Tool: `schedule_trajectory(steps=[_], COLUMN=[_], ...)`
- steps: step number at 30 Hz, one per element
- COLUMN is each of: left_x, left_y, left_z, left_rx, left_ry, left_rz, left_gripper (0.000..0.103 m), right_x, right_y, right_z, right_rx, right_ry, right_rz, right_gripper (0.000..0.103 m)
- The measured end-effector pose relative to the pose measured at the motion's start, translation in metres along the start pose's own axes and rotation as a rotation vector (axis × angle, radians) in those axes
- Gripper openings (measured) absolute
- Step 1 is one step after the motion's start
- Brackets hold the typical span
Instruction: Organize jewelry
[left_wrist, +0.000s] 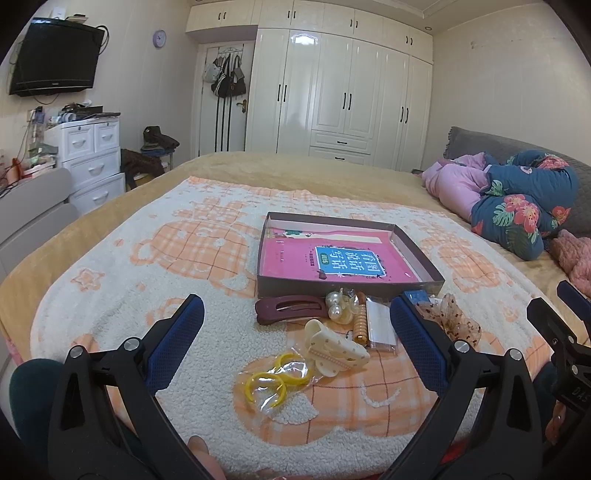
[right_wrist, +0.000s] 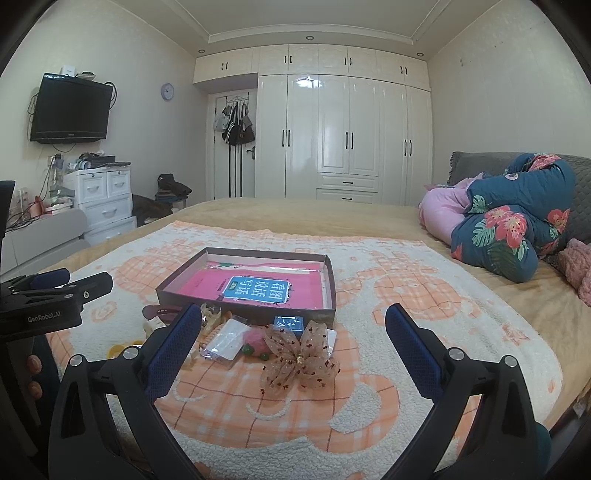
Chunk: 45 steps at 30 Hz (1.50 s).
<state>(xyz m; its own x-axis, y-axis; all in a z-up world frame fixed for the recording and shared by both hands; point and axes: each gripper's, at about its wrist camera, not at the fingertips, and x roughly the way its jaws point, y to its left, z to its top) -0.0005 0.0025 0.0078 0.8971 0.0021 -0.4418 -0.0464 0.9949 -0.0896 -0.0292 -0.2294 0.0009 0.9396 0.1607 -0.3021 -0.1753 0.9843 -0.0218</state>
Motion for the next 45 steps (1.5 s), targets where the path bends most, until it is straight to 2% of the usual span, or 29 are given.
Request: schedule_trajectory(steps=[45], left_x=[-0.0044], left_y=[-0.0021], left_z=[0.0030], left_rx=[0.007], left_ry=[-0.014], left_rz=[0.013], left_gripper=[0.093], right_x=[0.0030], right_y=[0.0033], right_z=[-0.0008], right_rx=[-0.014], right_ry=[-0.006], right_rz=[0.004], right_gripper=[0.097])
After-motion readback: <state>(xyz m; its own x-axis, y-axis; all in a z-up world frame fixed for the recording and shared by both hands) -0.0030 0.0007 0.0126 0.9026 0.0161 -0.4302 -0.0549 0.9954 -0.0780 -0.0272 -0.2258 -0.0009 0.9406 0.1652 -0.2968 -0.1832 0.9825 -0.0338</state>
